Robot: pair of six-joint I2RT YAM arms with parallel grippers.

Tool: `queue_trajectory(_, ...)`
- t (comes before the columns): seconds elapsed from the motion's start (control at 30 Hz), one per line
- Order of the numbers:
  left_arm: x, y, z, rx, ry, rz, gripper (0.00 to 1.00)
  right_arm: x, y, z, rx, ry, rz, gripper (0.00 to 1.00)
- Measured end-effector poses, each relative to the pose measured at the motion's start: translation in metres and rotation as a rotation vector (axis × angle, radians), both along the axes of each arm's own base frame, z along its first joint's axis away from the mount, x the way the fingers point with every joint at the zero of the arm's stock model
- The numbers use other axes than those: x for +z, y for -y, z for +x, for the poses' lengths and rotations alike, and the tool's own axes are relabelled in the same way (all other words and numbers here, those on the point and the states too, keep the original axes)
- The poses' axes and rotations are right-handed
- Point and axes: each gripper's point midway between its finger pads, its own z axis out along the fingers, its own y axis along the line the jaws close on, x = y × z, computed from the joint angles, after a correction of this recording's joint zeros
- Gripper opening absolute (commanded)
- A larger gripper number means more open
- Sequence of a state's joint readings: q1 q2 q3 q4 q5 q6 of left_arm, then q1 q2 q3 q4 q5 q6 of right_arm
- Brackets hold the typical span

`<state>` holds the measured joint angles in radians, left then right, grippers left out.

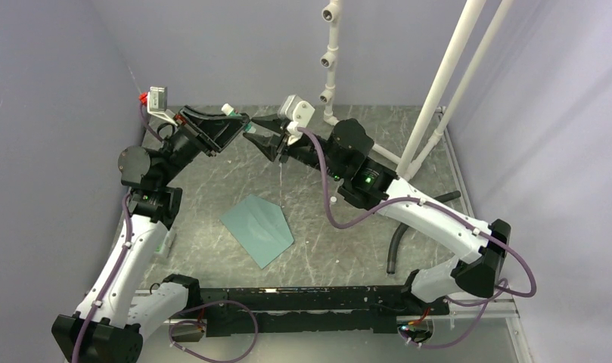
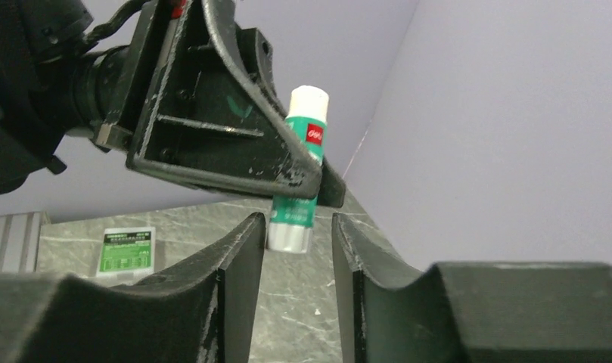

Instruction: Place the letter into the envelope and seal it

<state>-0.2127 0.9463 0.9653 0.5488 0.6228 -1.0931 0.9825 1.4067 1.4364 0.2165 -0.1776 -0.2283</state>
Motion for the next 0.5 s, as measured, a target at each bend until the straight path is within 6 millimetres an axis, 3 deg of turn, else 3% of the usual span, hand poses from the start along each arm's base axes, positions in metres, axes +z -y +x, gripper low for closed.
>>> queue_trajectory(0.17, 0.002, -0.003, 0.003, 0.022, 0.01, 0.004, 0.02, 0.005, -0.005, 0.004, -0.012, -0.031, -0.005, 0.0)
queue_trajectory(0.37, 0.003, -0.001, -0.002, 0.013, 0.062, 0.037, 0.02, 0.004, -0.005, 0.001, 0.037, -0.103, 0.008, 0.0)
queue_trajectory(0.5, 0.007, 0.004, -0.016, -0.018, 0.189, 0.1, 0.02, 0.006, 0.0, -0.01, 0.204, -0.255, 0.066, 0.0)
